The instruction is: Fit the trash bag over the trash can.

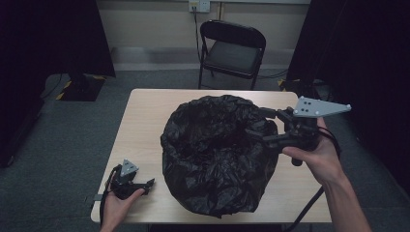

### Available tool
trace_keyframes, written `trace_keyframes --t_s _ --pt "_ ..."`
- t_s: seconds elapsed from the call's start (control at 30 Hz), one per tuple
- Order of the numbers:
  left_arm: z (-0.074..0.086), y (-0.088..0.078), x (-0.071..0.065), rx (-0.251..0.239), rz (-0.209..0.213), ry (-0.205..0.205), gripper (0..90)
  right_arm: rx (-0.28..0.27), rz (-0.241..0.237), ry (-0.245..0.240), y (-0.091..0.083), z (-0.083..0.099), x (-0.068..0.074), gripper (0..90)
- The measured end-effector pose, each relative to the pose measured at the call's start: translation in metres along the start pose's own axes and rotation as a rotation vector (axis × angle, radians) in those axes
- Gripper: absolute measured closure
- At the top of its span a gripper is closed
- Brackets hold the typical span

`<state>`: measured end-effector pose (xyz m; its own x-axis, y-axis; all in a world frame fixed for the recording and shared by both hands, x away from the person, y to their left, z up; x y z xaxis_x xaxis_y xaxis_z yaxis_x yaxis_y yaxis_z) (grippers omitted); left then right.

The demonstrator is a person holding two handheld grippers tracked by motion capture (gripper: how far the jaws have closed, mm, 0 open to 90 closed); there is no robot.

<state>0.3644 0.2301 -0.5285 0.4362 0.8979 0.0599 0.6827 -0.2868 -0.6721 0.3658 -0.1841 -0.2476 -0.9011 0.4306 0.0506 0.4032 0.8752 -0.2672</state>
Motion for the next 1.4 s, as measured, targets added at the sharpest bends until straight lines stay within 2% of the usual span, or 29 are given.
trace_keyframes --t_s 0.17,0.37,0.57,0.63,0.93,1.0,1.07,1.2,1.4 --pt "0.0 0.0 0.0 0.001 -0.003 -0.003 14.7 -0.024 0.013 0.017 -0.01 0.007 -0.002 20.0" --pt "0.0 0.0 -0.001 0.001 -0.005 -0.006 14.7 -0.03 0.062 0.006 -0.024 0.019 -0.005 19.8" --pt "0.0 -0.001 -0.001 0.002 -0.007 -0.007 14.7 -0.035 0.103 0.024 -0.034 0.033 -0.01 18.4" --pt "0.0 -0.001 -0.001 0.002 -0.007 -0.007 14.7 -0.033 0.137 0.033 -0.037 0.038 -0.012 17.3" --pt "0.001 -0.001 -0.002 0.003 -0.018 -0.017 14.7 -0.061 0.231 0.093 -0.049 0.067 -0.021 13.7" --pt "0.001 -0.001 -0.002 0.003 -0.019 -0.02 14.7 -0.07 0.28 0.101 -0.052 0.072 -0.024 13.6" --pt "0.001 -0.002 -0.003 0.003 -0.02 -0.02 14.7 -0.06 0.312 0.102 -0.054 0.077 -0.026 13.6" --pt "0.001 -0.002 -0.003 0.002 -0.02 -0.02 14.7 -0.056 0.347 0.114 -0.059 0.088 -0.027 13.3" --pt "0.002 -0.003 -0.005 0.003 -0.022 -0.022 14.8 -0.006 0.404 0.129 -0.059 0.117 -0.033 13.0"
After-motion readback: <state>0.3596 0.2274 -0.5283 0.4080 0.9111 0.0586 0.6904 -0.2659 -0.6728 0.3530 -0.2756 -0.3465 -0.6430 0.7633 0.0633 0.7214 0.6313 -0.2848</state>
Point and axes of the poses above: each handheld gripper's, and its own axes: y roughly forward along the jaws, z roughly out of its underside, x roughly to its left, the point moved 4 cm from there along y, roughly forward along the jaws, and after that the axes turned 6 degrees about -z, right-handed, at the moved point
